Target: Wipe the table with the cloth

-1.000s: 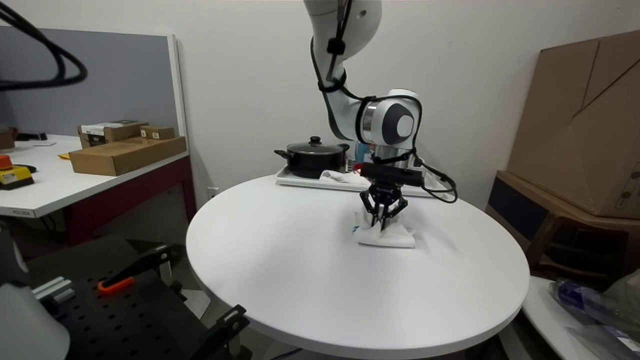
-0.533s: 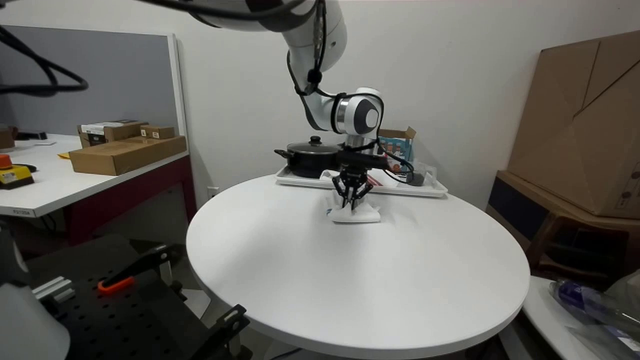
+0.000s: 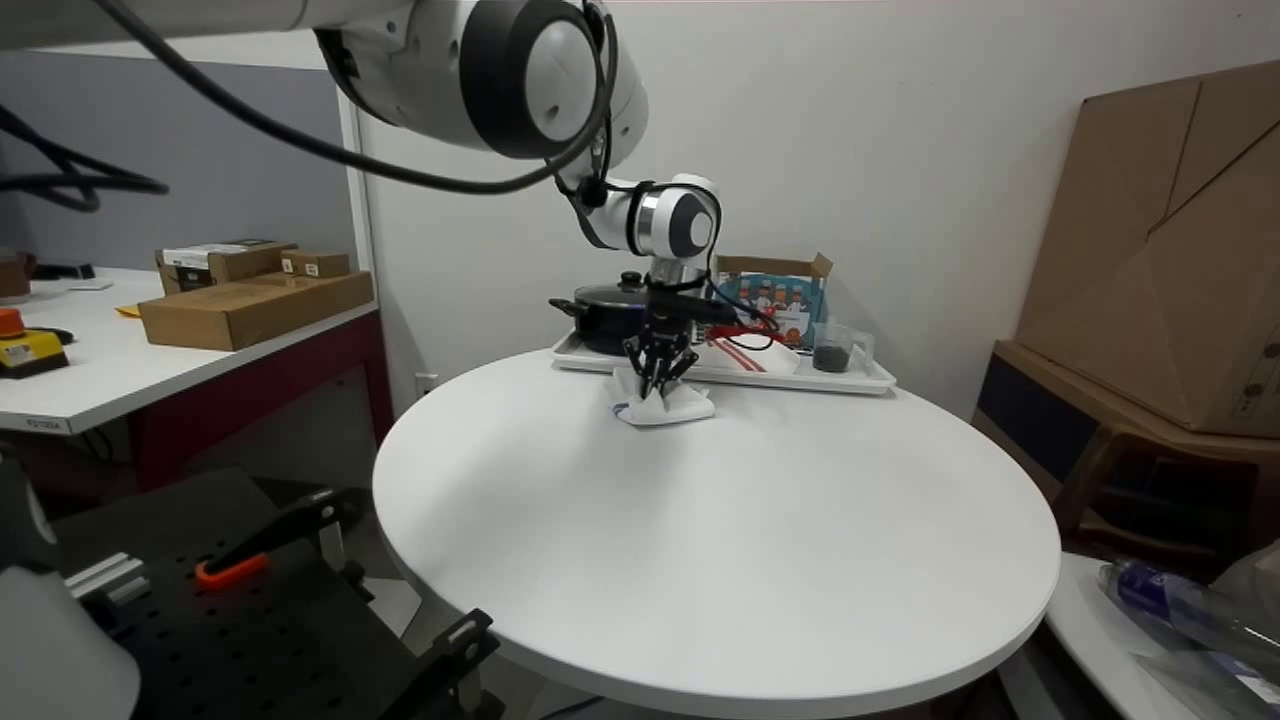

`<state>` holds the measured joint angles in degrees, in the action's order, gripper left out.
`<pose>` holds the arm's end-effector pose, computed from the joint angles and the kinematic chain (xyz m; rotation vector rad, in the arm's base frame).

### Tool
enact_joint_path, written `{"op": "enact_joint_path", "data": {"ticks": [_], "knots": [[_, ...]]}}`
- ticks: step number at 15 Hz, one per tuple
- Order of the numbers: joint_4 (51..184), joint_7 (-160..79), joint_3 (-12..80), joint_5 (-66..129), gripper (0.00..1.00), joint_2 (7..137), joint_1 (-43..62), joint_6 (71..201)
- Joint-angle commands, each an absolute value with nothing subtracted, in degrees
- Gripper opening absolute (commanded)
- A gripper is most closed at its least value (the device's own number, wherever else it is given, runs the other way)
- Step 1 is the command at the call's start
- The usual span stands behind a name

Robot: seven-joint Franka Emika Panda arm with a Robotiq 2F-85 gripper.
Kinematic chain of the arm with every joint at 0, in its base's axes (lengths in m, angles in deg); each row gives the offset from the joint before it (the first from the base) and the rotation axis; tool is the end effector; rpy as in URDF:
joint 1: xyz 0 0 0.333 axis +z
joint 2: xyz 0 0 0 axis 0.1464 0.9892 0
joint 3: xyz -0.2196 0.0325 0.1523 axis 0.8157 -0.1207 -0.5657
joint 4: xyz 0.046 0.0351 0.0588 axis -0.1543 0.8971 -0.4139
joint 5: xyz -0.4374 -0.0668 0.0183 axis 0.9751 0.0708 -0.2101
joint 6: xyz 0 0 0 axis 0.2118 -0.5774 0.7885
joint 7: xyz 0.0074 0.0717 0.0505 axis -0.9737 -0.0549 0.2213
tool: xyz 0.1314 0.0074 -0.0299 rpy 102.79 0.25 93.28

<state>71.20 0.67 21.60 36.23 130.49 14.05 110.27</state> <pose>0.7448 0.1350 0.0235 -2.7811 -1.2635 0.2877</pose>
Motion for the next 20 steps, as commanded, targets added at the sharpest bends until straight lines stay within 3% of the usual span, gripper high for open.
{"op": "enact_joint_path", "data": {"ticks": [1,13,20], "knots": [[65.86,11.22,21.15,36.6,0.03,133.69,14.5,105.44],[93.81,27.35,16.09,43.02,0.03,120.57,22.46,113.73],[112.6,29.29,19.34,52.72,0.03,111.82,21.21,127.72]]}}
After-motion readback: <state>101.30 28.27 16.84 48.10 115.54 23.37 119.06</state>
